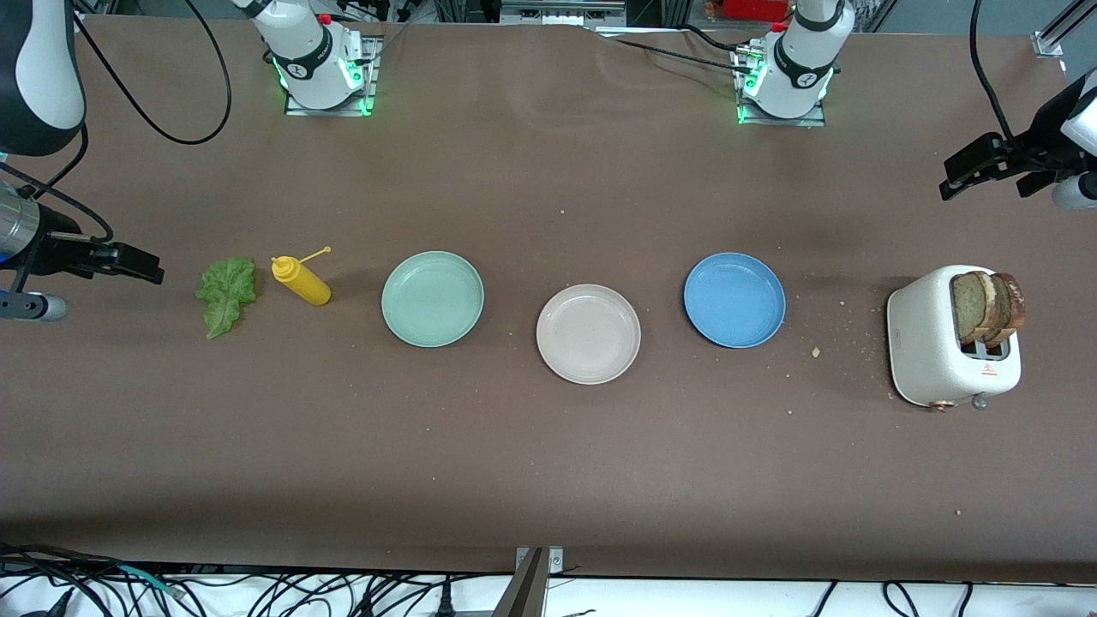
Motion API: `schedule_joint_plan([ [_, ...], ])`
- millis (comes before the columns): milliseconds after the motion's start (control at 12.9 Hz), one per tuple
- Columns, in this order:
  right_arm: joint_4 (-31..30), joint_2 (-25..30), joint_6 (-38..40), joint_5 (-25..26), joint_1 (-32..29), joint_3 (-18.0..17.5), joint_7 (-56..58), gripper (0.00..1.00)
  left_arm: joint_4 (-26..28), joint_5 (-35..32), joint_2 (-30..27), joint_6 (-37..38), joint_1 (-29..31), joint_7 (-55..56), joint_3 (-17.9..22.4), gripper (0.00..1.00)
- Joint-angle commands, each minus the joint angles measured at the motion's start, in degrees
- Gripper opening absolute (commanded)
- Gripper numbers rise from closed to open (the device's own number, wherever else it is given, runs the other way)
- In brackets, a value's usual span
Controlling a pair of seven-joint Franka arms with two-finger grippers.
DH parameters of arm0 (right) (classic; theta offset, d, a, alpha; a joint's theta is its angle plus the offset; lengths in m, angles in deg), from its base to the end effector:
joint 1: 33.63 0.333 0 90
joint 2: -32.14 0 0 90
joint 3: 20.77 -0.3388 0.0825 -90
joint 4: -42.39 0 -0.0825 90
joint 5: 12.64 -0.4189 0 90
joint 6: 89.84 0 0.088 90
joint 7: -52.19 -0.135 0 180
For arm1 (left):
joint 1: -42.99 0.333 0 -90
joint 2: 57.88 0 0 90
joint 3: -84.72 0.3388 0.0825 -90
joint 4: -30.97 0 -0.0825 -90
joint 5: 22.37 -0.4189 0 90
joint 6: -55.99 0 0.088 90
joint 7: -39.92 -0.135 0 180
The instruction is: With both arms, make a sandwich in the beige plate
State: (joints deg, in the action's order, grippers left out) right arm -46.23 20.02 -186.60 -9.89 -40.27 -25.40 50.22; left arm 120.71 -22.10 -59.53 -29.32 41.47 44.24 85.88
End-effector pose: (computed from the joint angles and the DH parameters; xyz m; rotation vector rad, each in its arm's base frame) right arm 0.6563 -0.0331 0.5096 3.1078 -0.0985 -0.1069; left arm 0.5700 -0.0041 0.6313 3.1355 0.1079 -0.0764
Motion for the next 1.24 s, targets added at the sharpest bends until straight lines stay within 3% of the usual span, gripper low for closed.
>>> schedule_joint_plan([
  [0,-1.47,1.22,-0.44,-0.47,-0.39,-0.11,0.39,1.00,-1.59,0.70,1.12,0.33,0.20,-0.80,-0.02,1.00],
  [1159,-1.29,1.22,-0.53,-0.56,-0.48,-0.11,0.22,1.00,-3.70,0.27,3.05,-0.03,0.29,-0.37,-0.28,1.00],
])
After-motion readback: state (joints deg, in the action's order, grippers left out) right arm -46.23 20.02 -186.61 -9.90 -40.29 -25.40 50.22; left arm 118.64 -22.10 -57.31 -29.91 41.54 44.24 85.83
